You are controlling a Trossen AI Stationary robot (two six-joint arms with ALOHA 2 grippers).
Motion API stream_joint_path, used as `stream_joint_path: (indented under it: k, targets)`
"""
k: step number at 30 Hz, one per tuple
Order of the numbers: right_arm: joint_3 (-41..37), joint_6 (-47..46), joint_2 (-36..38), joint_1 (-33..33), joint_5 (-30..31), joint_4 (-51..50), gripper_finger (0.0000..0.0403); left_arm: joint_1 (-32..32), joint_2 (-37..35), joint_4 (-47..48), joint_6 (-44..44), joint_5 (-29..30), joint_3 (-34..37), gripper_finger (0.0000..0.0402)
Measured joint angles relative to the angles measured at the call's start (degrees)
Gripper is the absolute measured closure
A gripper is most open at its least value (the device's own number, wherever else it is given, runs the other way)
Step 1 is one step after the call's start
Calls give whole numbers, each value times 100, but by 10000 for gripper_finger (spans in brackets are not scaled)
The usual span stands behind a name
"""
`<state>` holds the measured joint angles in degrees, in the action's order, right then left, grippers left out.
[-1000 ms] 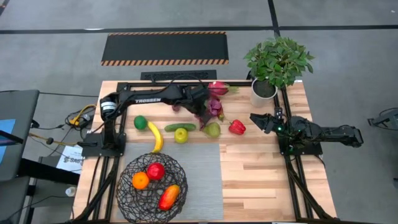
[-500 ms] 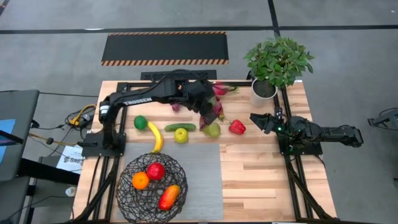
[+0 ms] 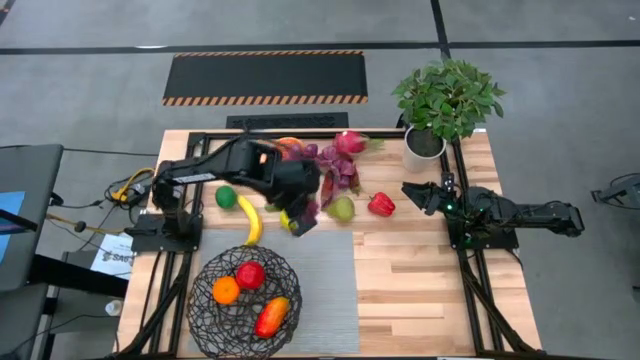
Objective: Build produce basket
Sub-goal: Put the grapes into the black wire basket
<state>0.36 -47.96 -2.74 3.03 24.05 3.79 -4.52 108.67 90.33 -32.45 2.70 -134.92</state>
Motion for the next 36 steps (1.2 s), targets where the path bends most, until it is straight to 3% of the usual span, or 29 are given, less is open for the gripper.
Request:
stream_joint_path:
  k: [5,12,17,27,36]
  targets:
    - [0,0,-4,0,-2,0,69,-584,-381,-28,-737,-389,250,401]
    - [0,-5,-122,0,-6,-1,69,-1468,-422,-29,-1224,-479,261,401]
    - [0,-18,-234,2,-15,-4,69,-1962,-403,-34,-2058,-1077,510,401]
    - [0,-16,-414,2,-17,-4,69,-2731,-394,-32,-3050,-1986,1658,401]
    - [0,-16,-411,2,-17,-2,69,-3157,-394,-336,-2922,-2882,2990,401]
